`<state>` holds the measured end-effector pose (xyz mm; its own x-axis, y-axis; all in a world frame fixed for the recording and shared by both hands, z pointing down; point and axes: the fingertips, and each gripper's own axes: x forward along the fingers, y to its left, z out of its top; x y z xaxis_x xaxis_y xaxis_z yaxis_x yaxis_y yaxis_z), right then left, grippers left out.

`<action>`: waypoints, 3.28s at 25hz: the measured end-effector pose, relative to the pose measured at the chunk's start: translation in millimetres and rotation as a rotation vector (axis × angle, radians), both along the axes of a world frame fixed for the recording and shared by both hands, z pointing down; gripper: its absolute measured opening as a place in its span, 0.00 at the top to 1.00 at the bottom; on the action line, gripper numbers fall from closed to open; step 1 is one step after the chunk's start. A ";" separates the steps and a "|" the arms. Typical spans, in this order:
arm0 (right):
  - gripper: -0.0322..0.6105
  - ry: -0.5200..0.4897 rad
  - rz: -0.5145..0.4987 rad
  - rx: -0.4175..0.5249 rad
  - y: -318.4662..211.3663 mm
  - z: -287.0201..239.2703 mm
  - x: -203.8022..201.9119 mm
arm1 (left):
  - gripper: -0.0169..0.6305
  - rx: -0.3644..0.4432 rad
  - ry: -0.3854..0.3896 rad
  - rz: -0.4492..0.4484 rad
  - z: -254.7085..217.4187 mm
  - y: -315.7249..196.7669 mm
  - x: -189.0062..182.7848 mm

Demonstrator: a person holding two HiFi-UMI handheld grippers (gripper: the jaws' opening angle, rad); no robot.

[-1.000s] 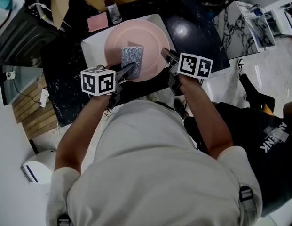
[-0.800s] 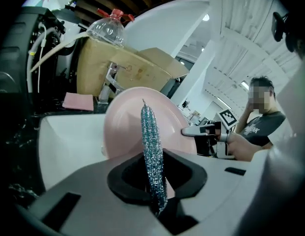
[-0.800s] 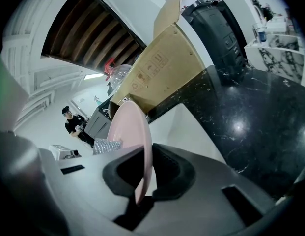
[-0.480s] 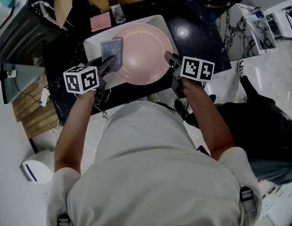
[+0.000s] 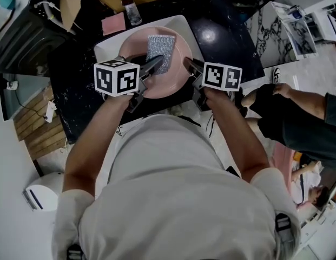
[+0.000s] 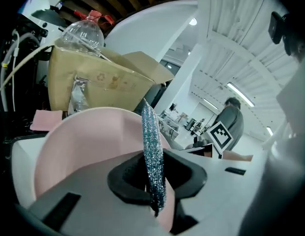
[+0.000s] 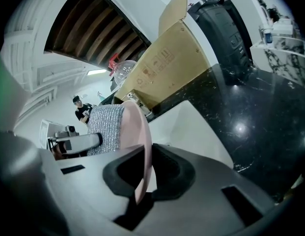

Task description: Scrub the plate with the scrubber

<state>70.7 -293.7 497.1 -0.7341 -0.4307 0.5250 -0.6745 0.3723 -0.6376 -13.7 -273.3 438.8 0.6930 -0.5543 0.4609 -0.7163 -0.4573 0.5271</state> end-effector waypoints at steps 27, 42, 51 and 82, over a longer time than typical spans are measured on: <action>0.91 0.007 0.025 0.004 -5.6 0.3 18.5 | 0.87 -0.072 -0.065 -0.158 28.9 -18.6 -83.7; 0.92 -0.003 -0.014 0.024 -6.8 -11.3 0.9 | 0.87 -0.047 0.000 0.056 9.1 -3.9 26.4; 0.91 -0.018 -0.014 0.026 -5.8 -13.5 5.0 | 0.87 -0.083 -0.025 0.022 24.8 -1.5 8.6; 0.91 -0.018 0.005 -0.008 -22.9 2.1 21.8 | 0.87 -0.080 -0.056 -0.099 21.5 8.1 -35.8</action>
<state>92.4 -316.6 499.2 -0.7416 -0.4298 0.5150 -0.6643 0.3638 -0.6530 -49.5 -265.2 460.2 0.6085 -0.5788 0.5429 -0.7854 -0.3408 0.5168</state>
